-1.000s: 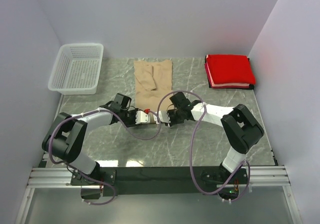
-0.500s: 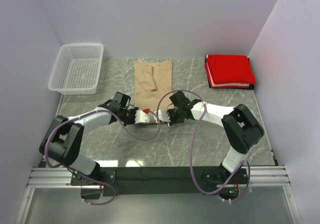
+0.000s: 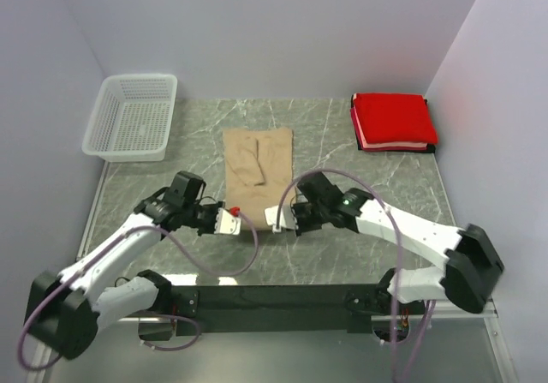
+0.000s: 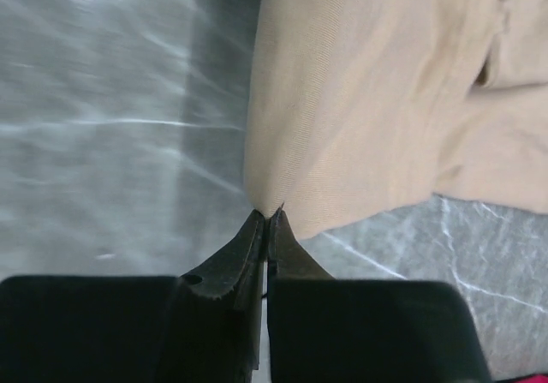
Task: Fold and stack the t-shirts
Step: Fold the tshirt
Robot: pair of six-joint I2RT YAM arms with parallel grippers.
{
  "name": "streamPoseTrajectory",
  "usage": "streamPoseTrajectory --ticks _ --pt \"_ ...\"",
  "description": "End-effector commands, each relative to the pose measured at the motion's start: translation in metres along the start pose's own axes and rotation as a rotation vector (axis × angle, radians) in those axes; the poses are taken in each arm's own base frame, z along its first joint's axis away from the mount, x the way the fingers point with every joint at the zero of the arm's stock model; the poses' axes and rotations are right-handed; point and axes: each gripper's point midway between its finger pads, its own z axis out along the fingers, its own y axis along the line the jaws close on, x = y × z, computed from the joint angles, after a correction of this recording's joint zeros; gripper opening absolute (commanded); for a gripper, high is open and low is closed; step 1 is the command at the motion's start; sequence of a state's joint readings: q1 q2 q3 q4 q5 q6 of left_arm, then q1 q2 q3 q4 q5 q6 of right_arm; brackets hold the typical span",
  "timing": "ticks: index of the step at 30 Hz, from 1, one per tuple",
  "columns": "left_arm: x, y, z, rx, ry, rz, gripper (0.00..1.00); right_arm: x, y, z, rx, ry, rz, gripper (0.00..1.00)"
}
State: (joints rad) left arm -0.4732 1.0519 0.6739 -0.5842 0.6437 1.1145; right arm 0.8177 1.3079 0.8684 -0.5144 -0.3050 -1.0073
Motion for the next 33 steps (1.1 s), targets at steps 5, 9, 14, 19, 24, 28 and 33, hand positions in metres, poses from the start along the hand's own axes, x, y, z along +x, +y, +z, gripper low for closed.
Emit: streamPoseTrajectory --ticks 5,9,14,19,24,28,33 --pt "-0.047 -0.06 -0.041 0.093 -0.141 0.005 0.01 -0.034 0.052 -0.04 -0.062 -0.087 0.056 0.0" --pt "-0.06 -0.055 -0.052 0.072 -0.149 -0.036 0.0 -0.039 0.043 -0.051 -0.012 -0.091 0.07 0.0" --pt "-0.074 -0.025 -0.068 0.005 -0.129 -0.048 0.0 -0.044 0.011 -0.066 0.066 -0.097 0.055 0.0" --pt "-0.072 0.01 -0.083 -0.051 -0.114 -0.04 0.0 -0.043 -0.025 -0.071 0.077 -0.097 0.04 0.0" --pt "-0.049 0.046 -0.077 -0.054 -0.075 -0.051 0.0 -0.023 -0.066 -0.06 0.077 -0.063 0.031 0.0" --pt "-0.037 0.095 -0.076 -0.116 -0.064 -0.036 0.01 -0.013 -0.103 -0.054 0.079 -0.045 0.03 0.0" --pt "-0.015 0.142 -0.065 -0.088 -0.049 -0.057 0.01 0.012 -0.147 -0.037 0.074 -0.02 0.041 0.0"
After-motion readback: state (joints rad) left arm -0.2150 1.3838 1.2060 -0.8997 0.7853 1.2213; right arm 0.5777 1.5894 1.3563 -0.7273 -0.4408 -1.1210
